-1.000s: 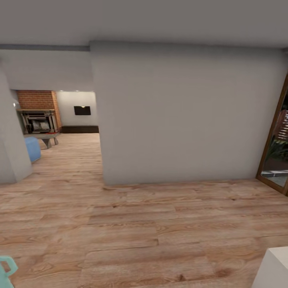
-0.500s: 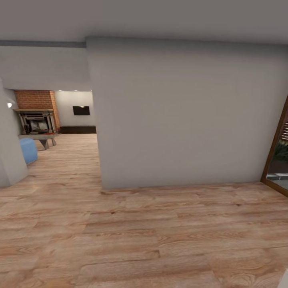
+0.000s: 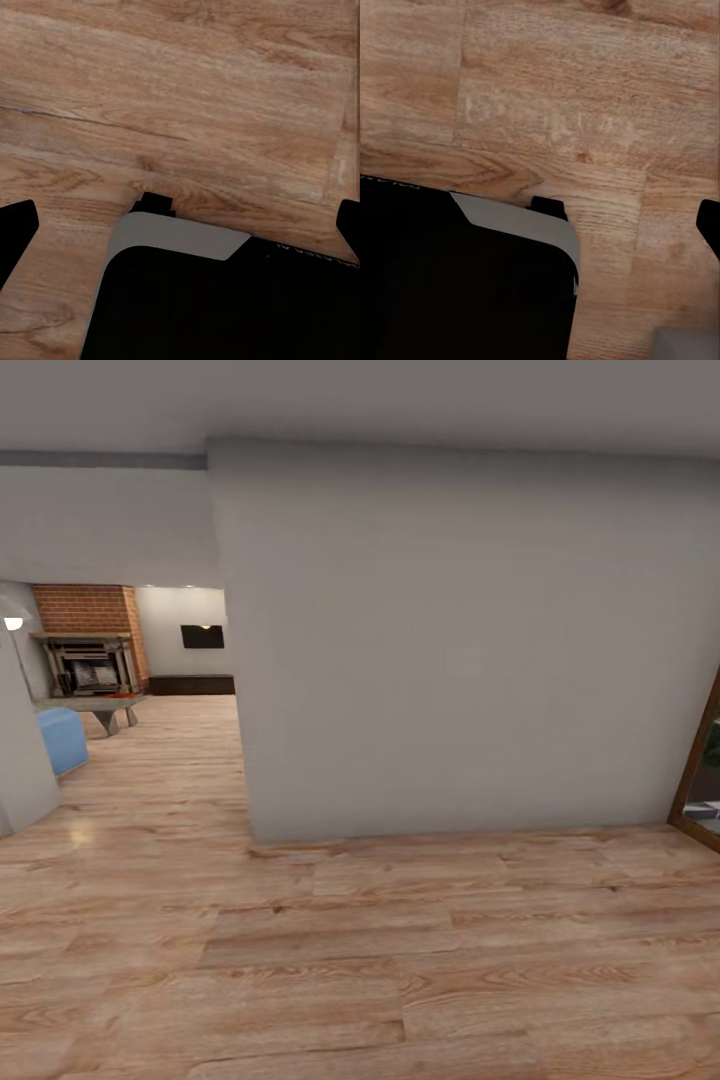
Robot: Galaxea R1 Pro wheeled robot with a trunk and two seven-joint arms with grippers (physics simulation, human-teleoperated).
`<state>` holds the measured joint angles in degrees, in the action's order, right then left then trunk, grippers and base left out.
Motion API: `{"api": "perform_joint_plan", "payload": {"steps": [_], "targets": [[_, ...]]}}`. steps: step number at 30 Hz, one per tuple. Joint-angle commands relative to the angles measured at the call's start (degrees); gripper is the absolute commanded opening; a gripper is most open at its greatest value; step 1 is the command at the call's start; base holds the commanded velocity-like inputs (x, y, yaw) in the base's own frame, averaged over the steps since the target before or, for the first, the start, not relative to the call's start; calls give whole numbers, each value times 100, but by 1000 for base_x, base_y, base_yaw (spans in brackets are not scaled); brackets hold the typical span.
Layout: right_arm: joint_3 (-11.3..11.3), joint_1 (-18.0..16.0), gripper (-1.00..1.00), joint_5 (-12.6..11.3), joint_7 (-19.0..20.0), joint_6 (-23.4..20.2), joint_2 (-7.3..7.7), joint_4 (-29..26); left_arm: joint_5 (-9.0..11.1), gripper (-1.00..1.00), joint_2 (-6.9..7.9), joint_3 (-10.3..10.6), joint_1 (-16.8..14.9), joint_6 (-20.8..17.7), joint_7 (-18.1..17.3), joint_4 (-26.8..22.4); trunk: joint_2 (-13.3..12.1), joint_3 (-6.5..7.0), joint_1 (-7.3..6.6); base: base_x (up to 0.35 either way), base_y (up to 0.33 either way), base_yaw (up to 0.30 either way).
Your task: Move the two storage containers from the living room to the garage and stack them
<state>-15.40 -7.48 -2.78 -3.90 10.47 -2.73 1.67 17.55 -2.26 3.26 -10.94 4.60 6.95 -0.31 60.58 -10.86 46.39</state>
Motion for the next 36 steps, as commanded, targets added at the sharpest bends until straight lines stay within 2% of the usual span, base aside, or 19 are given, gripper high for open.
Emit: {"api": "perform_joint_plan", "payload": {"steps": [1,16,32,36], "targets": [[-48,-8,100,-23,-14,34,3,18,40,100,-2,35,-5,19,17,4,5,-8,4,322,0,144],[-66,-8,100,-11,-44,43,9,18,40,100,6,38,-5,24,17,2,5,-8,4,297,0,263],[-56,-8,100,-31,-49,43,9,18,31,100,-13,43,-5,41,19,-4,5,-8,4,20,0,282],[-52,-8,100,-35,-22,43,10,18,33,100,-17,42,-5,41,18,-4,5,-8,4,23,0,136]]}}
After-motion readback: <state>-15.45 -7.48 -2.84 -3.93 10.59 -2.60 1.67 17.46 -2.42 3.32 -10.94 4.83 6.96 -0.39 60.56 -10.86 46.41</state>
